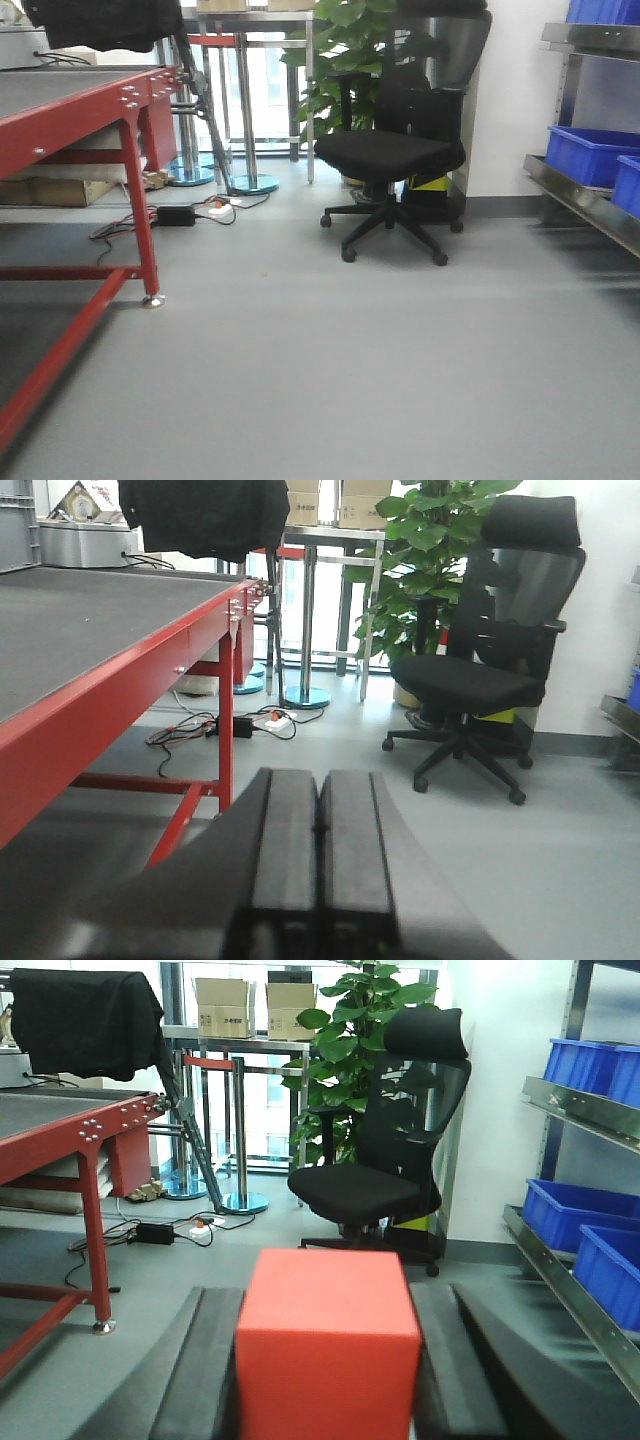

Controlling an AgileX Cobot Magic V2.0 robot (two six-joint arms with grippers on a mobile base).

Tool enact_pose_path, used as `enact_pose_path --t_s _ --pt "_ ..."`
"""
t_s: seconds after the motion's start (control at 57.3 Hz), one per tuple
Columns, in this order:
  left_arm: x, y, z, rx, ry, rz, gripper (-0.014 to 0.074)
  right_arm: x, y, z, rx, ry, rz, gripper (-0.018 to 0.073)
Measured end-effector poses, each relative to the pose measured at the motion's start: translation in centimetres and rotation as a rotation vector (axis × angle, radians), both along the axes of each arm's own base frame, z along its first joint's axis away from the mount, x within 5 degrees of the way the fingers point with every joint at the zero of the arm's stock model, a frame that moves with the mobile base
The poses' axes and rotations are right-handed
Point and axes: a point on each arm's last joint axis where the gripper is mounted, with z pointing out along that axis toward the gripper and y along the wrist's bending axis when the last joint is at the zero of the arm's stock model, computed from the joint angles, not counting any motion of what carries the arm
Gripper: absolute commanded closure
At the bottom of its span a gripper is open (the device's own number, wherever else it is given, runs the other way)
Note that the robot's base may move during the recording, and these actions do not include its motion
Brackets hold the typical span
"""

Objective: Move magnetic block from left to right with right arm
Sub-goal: 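Drive along the red-framed table toward the black office chair, then turn the base past the chair while holding the cube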

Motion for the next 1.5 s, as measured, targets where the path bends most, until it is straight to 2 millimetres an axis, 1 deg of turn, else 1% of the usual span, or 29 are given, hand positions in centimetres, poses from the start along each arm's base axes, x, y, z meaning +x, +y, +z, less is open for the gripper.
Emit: enact_pose_path --t_s 1.5 --pt "0.0 0.0 0.0 0.0 0.0 0.0 0.0722 0.0 0.0 0.0 0.0 0.0 0.0 0.0337"
